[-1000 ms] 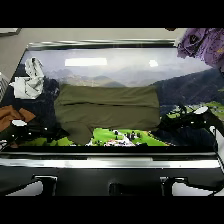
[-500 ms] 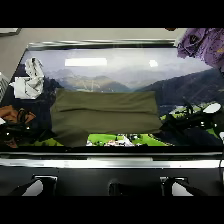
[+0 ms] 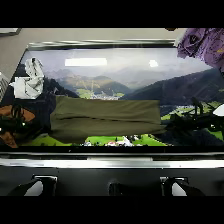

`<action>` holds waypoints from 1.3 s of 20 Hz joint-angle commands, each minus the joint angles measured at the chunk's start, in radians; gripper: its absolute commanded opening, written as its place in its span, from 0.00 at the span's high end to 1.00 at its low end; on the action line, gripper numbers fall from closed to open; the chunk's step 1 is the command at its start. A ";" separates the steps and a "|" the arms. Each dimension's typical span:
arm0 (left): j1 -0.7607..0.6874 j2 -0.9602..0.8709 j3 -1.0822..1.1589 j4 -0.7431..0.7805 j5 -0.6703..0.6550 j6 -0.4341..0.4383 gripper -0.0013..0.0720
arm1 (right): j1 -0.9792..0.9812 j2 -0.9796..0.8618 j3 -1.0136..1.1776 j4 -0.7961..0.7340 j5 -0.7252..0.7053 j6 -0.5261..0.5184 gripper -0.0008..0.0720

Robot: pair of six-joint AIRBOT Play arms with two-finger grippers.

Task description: Fold the clothes and pants, and hang the long-sleeved shirts on hangers.

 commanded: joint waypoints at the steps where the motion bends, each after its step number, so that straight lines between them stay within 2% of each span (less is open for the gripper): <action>1: -0.042 -0.163 0.166 0.005 0.024 0.025 0.96 | 0.055 -0.055 0.003 0.002 -0.130 -0.043 0.96; 3: -0.062 -0.288 0.276 0.005 0.024 0.033 0.96 | 0.121 -0.097 0.017 -0.043 -0.219 -0.031 0.96; 5: -0.074 -0.394 0.373 0.005 0.023 0.039 0.96 | 0.160 -0.140 0.065 -0.119 -0.296 0.032 0.95; 12: -0.077 -0.677 0.673 0.005 0.023 0.039 0.96 | 0.167 -0.363 0.304 -0.129 -0.313 0.034 0.95; 19: -0.080 -0.863 0.890 0.005 0.022 0.040 0.96 | 0.197 -0.507 0.377 -0.105 -0.372 0.047 0.95; 24: -0.083 -0.940 0.925 0.004 0.020 0.047 0.96 | 0.197 -0.556 0.377 -0.099 -0.397 0.060 0.95; 25: -0.085 -0.948 0.925 0.003 0.020 0.047 0.95 | 0.197 -0.563 0.377 -0.084 -0.401 0.060 0.95; 26: -0.087 -0.952 0.925 0.004 0.021 0.047 0.89 | 0.197 -0.568 0.377 -0.063 -0.402 0.060 0.95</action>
